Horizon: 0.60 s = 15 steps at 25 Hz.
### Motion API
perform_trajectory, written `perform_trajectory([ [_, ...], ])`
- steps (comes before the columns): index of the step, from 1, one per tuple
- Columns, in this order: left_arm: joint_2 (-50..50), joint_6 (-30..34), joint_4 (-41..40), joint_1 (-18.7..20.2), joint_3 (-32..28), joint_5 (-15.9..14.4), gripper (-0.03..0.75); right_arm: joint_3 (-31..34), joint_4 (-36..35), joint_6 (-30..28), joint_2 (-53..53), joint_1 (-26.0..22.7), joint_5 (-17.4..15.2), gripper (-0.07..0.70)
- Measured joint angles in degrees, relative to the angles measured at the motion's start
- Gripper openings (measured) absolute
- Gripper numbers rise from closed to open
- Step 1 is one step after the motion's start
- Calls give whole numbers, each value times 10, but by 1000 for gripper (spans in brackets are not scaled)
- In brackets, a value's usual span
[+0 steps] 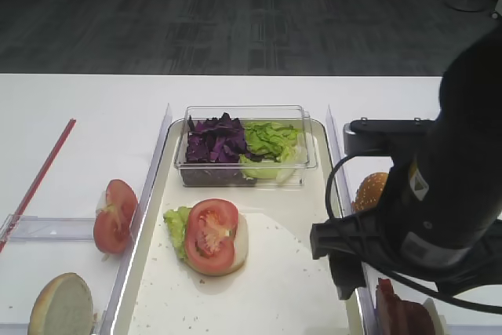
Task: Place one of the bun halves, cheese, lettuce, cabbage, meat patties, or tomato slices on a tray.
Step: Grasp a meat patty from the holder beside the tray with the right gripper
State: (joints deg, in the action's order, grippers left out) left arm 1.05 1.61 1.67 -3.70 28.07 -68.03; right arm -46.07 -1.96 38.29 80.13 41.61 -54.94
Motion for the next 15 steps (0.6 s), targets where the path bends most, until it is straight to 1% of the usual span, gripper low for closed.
perform_trajectory([
  [5, 0, 0, 0, 0, 0, 0, 618, -1, -12, 20, 17, 20, 22, 678],
  [7, 0, 0, 0, 0, 0, 0, 618, -2, -10, 32, 21, 22, 23, 657],
  [10, 0, 0, 0, 0, 0, 0, 618, -2, -9, 36, 22, 22, 23, 605],
  [15, 0, 0, 0, 0, 0, 0, 618, -2, -10, 36, 22, 22, 23, 581],
])
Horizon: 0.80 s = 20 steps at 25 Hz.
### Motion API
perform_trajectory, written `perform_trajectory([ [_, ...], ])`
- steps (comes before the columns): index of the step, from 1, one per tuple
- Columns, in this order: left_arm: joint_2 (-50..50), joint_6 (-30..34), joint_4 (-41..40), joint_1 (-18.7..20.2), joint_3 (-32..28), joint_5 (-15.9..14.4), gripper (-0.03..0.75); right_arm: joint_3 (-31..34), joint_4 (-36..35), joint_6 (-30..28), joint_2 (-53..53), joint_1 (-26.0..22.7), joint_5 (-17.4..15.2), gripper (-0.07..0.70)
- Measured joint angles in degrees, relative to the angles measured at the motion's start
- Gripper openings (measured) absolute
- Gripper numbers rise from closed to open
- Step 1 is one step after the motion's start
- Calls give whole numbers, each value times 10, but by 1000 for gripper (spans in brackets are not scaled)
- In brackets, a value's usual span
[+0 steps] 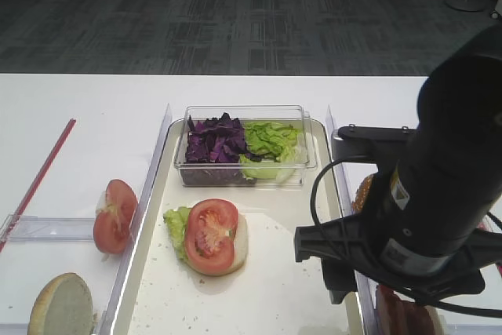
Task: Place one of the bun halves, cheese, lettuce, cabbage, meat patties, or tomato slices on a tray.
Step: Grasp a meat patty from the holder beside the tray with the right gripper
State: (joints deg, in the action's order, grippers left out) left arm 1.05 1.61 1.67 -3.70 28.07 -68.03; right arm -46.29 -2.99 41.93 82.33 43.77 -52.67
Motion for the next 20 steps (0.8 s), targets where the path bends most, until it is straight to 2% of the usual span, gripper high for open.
perform_trajectory([
  [14, 0, 0, 0, 0, 0, 0, 618, 0, -25, -17, 44, 0, -3, 571],
  [20, 0, 0, 0, 0, 0, 0, 618, 0, -25, -20, 46, 0, -3, 491],
])
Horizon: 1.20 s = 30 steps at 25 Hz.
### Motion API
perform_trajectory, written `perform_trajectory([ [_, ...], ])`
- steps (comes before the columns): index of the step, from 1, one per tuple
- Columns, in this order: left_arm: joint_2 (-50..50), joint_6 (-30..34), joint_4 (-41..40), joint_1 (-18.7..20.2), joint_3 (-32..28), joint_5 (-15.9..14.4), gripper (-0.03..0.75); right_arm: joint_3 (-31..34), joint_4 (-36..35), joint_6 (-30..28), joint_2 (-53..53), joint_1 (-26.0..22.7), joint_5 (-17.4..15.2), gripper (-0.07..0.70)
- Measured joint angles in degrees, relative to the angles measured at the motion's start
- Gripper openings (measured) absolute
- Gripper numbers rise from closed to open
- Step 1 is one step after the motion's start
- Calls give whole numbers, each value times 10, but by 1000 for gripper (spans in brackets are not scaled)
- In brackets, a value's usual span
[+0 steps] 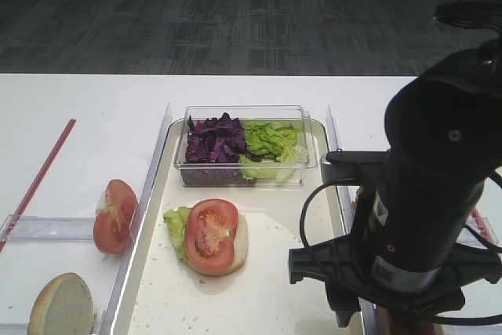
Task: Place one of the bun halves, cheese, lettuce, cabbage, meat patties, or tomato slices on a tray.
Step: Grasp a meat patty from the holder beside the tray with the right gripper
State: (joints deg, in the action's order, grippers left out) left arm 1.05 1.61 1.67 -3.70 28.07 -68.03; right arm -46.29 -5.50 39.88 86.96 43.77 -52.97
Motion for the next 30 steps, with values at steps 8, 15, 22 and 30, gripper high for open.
perform_trajectory([
  [8, 0, 0, 0, 0, 0, 0, 618, 0, 4, -1, 1, 0, -4, 415],
  [15, 0, 0, 0, 0, 0, 0, 618, 0, 20, 8, 2, 1, -15, 323],
  [22, 0, 0, 0, 0, 0, 0, 618, 0, 23, 9, 2, 1, -15, 177],
  [30, 0, 0, 0, 0, 0, 0, 618, 0, 26, 9, 2, 1, -17, 113],
])
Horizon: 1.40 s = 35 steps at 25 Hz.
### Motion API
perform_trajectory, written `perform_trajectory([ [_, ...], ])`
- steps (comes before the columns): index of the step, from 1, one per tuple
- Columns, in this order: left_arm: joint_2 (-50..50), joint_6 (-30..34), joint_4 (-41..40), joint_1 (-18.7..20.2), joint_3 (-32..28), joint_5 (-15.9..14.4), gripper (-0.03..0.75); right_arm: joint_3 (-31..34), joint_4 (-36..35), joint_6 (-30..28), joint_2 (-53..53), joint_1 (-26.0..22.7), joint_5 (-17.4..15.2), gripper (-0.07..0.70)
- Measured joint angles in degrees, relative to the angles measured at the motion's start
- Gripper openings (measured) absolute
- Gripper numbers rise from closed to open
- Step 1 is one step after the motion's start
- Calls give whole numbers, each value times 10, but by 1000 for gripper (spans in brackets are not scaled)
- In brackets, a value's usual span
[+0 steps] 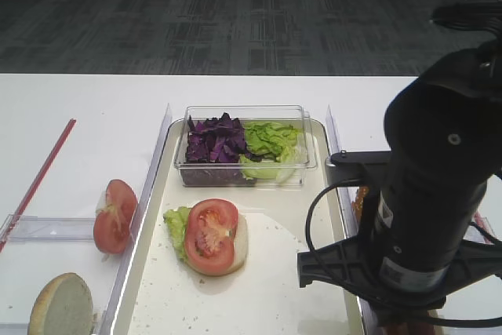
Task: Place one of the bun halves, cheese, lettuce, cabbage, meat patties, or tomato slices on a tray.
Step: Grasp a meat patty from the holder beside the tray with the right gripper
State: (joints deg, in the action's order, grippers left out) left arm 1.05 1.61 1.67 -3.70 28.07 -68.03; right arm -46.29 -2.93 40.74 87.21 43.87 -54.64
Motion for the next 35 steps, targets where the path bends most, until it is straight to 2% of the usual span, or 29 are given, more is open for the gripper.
perform_trajectory([
  [12, 0, 0, 0, 0, 0, 0, 618, 0, 2, 0, -1, 0, -2, 109],
  [20, 0, 0, 0, 0, 0, 0, 618, -1, 4, 0, -47, 0, -22, 107],
  [24, 0, 0, 0, 0, 0, 0, 618, -27, 14, 0, -61, 0, -55, 106],
  [31, 0, 0, 0, 0, 0, 0, 618, -115, 47, 0, -62, 0, -124, 106],
  [35, 0, 0, 0, 0, 0, 0, 618, -128, 57, 0, -62, 0, -140, 106],
])
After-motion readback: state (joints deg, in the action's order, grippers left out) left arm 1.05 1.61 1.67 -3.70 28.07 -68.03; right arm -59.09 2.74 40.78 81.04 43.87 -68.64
